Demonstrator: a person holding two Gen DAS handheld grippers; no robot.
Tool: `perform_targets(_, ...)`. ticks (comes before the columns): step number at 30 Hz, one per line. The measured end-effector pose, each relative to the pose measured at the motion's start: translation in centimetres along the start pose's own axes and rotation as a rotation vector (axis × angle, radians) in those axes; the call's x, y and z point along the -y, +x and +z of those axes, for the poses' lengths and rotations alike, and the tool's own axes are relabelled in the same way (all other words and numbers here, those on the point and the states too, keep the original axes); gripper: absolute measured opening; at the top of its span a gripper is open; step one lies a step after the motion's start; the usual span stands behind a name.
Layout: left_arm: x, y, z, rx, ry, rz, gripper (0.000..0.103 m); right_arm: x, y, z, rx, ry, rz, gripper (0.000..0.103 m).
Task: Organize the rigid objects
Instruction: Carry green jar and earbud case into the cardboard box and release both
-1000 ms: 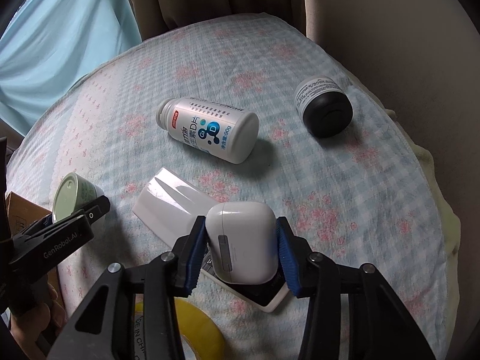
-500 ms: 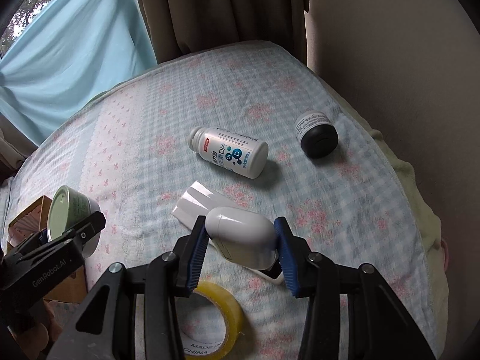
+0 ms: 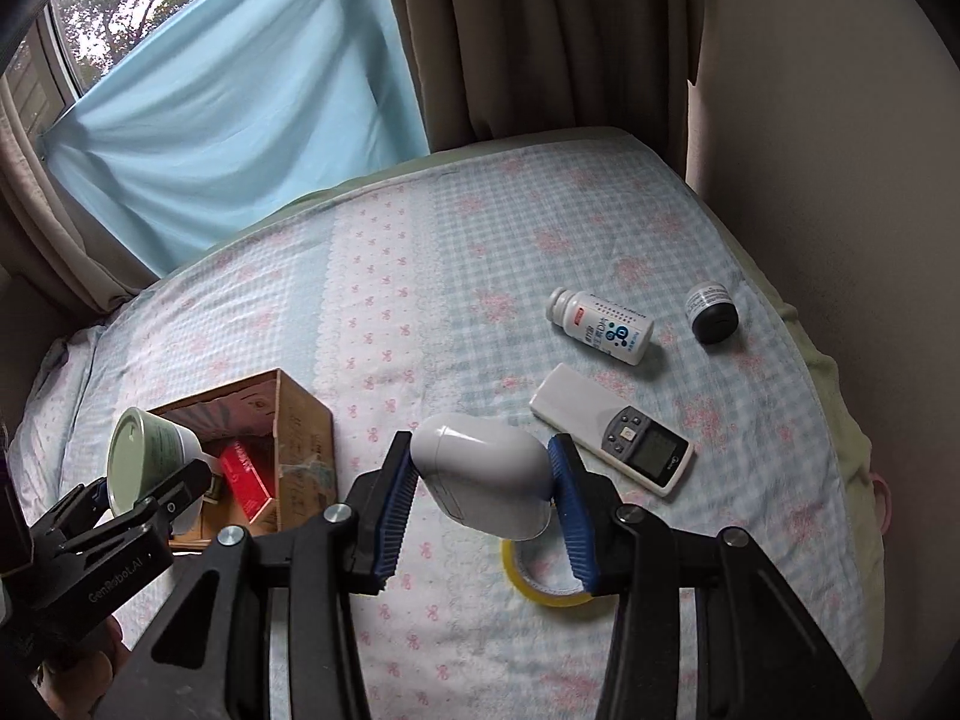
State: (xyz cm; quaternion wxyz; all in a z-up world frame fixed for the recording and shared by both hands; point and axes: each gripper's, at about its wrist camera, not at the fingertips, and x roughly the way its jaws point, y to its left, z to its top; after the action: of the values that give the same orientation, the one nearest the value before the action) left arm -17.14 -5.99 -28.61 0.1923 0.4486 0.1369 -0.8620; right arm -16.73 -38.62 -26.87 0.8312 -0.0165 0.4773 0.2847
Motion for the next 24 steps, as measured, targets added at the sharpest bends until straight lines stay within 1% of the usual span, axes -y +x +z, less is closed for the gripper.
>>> perform_targets(2,-2.1,-1.3,0.2,0.009,-0.008,0.026,0.068,-2.0,-0.7,-0.1,0.003,-0.006,0.015,0.041)
perform_targets(6,-6.3,-3.6,0.6,0.029,-0.043,0.049,0.068,-6.0,-1.7,-0.3,0.011,-0.024,0.039,0.041)
perform_targets(10,-9.9,-5.1,0.6,0.036,-0.061,0.062,0.068,-9.8,-2.0,-0.5,0.007,-0.032,0.062,0.041)
perform_targets(15,-14.2,-6.4,0.2,0.018,-0.072,0.059,0.068,-14.6,-1.9,-0.6,-0.007,-0.03,0.088,0.041)
perform_targets(20,-17.8,-6.1,-0.7,-0.017,-0.057,0.06,0.068,-18.6,-0.8,-0.6,-0.037,-0.017,0.106,0.041)
perform_targets(24,-20.3,-4.3,-0.9,-0.058,-0.059,0.051,0.068,-21.2,1.1,-0.8,-0.069,-0.004,0.107,0.041)
